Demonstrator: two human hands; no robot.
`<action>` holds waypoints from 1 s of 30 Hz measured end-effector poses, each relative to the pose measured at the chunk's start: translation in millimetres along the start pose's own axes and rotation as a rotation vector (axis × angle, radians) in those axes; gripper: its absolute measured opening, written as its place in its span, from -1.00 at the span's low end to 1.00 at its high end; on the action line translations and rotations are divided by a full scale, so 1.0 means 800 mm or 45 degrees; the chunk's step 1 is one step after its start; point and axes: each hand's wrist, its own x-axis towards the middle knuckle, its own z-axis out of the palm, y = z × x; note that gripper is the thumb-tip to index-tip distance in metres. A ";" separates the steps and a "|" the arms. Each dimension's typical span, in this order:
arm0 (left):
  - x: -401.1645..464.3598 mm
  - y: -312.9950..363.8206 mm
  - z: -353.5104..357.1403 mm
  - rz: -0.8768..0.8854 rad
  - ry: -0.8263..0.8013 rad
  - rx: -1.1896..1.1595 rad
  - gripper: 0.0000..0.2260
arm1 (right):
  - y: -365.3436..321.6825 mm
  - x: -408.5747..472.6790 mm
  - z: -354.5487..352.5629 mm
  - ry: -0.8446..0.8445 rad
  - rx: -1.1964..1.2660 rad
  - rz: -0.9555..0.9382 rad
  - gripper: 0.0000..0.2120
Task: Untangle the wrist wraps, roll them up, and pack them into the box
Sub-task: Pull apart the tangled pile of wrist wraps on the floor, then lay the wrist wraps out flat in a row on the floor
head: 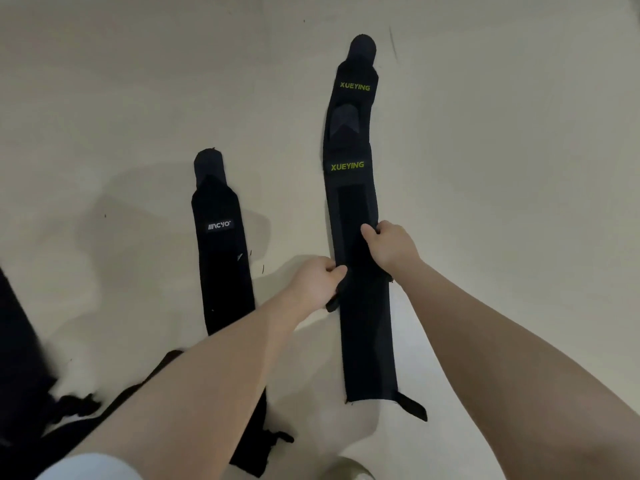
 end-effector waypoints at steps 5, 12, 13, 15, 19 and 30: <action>-0.010 -0.016 0.012 -0.088 -0.183 -0.019 -0.77 | 0.000 -0.013 -0.004 -0.053 0.049 0.033 -0.71; -0.014 -0.019 -0.007 0.532 0.298 1.171 -0.56 | 0.023 -0.052 0.010 -0.040 -0.019 0.331 -0.85; -0.009 -0.021 -0.010 0.578 0.207 1.255 -0.54 | 0.022 -0.060 0.014 0.017 -0.156 0.319 -0.82; -0.001 -0.025 -0.009 0.559 0.084 1.369 -0.55 | 0.023 -0.071 0.030 0.242 -0.582 0.047 -0.46; -0.001 -0.019 -0.004 0.487 0.076 1.460 -0.55 | 0.037 -0.079 0.046 0.136 -0.846 -0.693 -0.34; -0.039 -0.006 -0.043 0.518 -0.009 1.291 -0.54 | -0.004 -0.064 0.011 -0.391 -0.553 -0.347 -0.57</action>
